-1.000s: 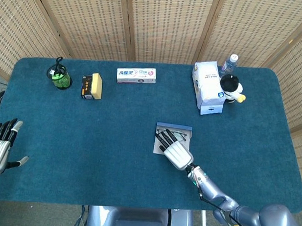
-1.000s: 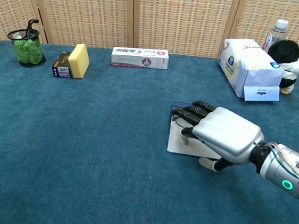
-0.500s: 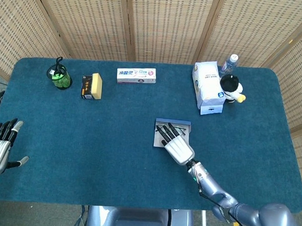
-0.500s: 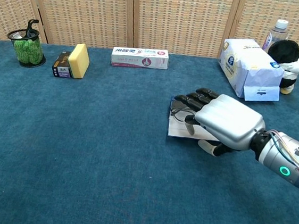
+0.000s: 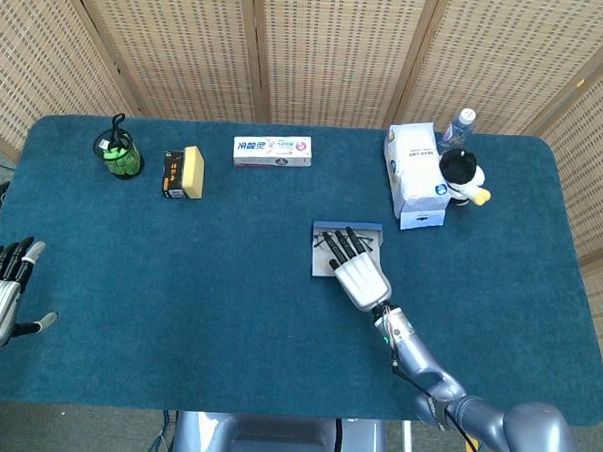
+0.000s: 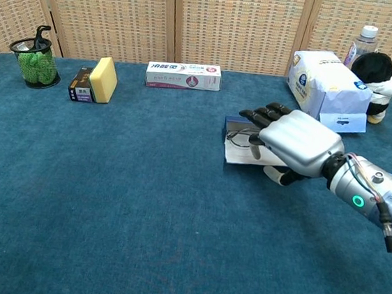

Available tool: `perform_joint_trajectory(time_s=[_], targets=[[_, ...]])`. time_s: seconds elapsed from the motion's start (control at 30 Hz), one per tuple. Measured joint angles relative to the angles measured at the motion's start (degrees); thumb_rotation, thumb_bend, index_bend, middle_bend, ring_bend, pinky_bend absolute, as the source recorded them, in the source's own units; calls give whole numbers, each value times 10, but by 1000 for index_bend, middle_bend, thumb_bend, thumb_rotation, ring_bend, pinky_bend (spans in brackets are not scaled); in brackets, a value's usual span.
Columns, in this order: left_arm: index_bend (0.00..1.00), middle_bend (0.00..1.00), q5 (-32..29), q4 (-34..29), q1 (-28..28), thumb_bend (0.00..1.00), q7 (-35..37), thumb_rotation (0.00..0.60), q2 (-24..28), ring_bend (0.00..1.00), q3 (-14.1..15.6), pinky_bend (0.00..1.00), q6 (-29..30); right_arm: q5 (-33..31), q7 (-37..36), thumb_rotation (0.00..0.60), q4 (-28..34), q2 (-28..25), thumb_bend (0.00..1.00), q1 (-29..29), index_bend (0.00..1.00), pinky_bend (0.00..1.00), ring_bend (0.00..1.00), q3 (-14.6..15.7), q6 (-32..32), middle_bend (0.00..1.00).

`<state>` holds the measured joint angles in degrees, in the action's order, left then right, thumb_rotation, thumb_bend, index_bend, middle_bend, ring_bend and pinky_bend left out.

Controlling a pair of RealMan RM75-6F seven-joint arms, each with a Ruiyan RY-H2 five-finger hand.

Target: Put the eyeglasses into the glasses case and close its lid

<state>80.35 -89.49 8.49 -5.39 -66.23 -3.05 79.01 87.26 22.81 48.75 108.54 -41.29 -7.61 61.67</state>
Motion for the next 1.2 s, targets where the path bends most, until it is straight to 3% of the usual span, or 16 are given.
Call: perform_joint_trajectory(time_s=[0.23, 0.53, 0.8, 1.03, 1.2], targets=[[0, 0, -3, 1, 1, 0, 1, 600, 0, 0, -1, 0, -3, -25, -10, 600, -23, 7, 490, -15, 428, 36, 0, -27, -8, 0], [0, 0, -7, 2, 2, 0, -1, 600, -1, 0, -2, 0, -6, -46, -10, 600, -65, 26, 492, -35, 433, 36, 0, -34, -40, 0], [0, 0, -9, 3, 3, 0, 3, 600, 0, 0, -3, 0, -7, -47, -17, 600, -86, 35, 557, -39, 668, 36, 0, -25, -42, 26], [0, 0, -7, 1, 2, 0, 3, 600, 1, 0, -3, 0, -5, -32, -29, 600, -70, 22, 569, -36, 700, 36, 0, -14, -21, 58], [0, 0, -4, 0, 2, 0, 3, 600, 2, 0, -2, 0, -4, -3, -32, 600, -8, -18, 570, -28, 700, 36, 0, 7, 7, 60]])
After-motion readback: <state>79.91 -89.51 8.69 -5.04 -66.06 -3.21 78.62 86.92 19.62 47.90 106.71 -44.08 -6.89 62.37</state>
